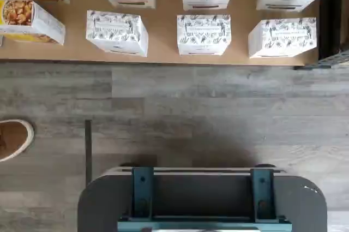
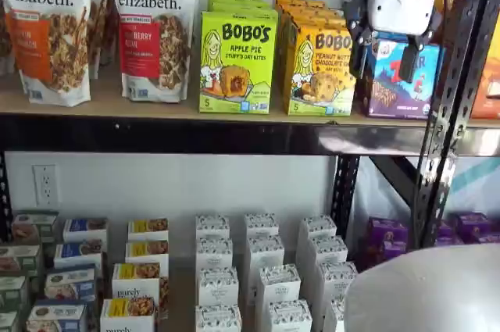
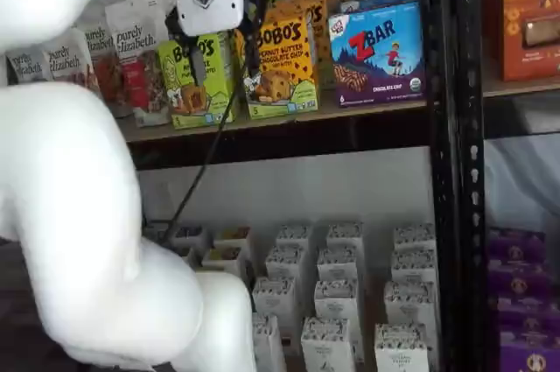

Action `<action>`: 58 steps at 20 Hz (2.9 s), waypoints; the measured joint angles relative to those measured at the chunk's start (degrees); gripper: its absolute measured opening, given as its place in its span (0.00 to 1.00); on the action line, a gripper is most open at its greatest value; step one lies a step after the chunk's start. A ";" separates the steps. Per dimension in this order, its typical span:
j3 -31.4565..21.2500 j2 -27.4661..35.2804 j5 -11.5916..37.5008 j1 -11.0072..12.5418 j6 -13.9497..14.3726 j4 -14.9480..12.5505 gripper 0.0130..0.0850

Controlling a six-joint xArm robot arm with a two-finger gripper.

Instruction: Pick up the orange box on the top shelf, the fifth box from the left

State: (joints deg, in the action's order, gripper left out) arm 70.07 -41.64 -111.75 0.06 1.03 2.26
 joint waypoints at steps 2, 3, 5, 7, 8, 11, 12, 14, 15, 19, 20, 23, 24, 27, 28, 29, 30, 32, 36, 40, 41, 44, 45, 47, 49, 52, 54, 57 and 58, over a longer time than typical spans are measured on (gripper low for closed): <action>-0.43 -0.42 0.75 -2.25 1.06 -2.96 1.00; -0.56 -0.55 1.00 -3.04 1.49 -4.00 1.00; -0.66 -0.60 1.10 -3.96 2.10 -5.05 1.00; -1.03 -0.90 1.73 -4.61 2.63 -5.58 1.00; -1.31 -1.17 2.29 -4.92 2.89 -5.90 1.00; -1.73 -1.12 3.22 -6.45 3.82 -7.94 1.00; -1.76 -0.86 3.58 -6.70 3.96 -8.55 1.00; -1.76 -0.20 4.81 -6.38 3.79 -8.72 1.00; -1.70 0.15 5.52 -5.91 3.54 -8.34 1.00; -0.78 2.40 7.94 -6.12 3.65 -9.71 1.00; -0.38 3.24 8.59 -6.43 3.87 -10.57 1.00; 0.57 5.44 10.77 -7.48 4.76 -13.30 1.00; 0.76 5.93 11.30 -7.78 5.04 -14.13 1.00; 1.54 7.50 12.80 -7.48 5.03 -14.69 1.00; 2.03 8.21 12.75 -7.50 5.00 -15.03 1.00; 2.53 9.01 12.60 -7.58 4.98 -15.42 1.00; 2.86 9.62 12.70 -7.46 4.86 -15.38 1.00; 2.53 9.81 14.49 -6.79 4.73 -14.58 1.00; 0.91 9.26 19.66 -5.09 4.24 -11.22 1.00; -1.27 8.07 26.01 -2.67 2.49 -6.15 1.00; -1.72 7.84 27.21 -2.39 2.25 -5.58 1.00; -2.93 7.24 30.08 -2.74 2.83 -6.39 1.00; -3.25 7.07 30.77 -3.07 3.30 -7.18 1.00; -3.96 6.65 32.20 -3.58 4.20 -8.83 1.00; -4.12 6.60 32.57 -3.42 4.17 -9.08 1.00; -4.14 6.79 32.36 -2.96 3.74 -9.04 1.00; -4.45 6.80 32.78 -2.42 3.18 -8.50 1.00; -4.84 6.73 33.62 -2.21 3.02 -8.34 1.00; -4.91 6.71 33.78 -2.22 3.05 -8.35 1.00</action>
State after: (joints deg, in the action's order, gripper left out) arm 65.16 -34.94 -77.97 -2.17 4.09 -6.09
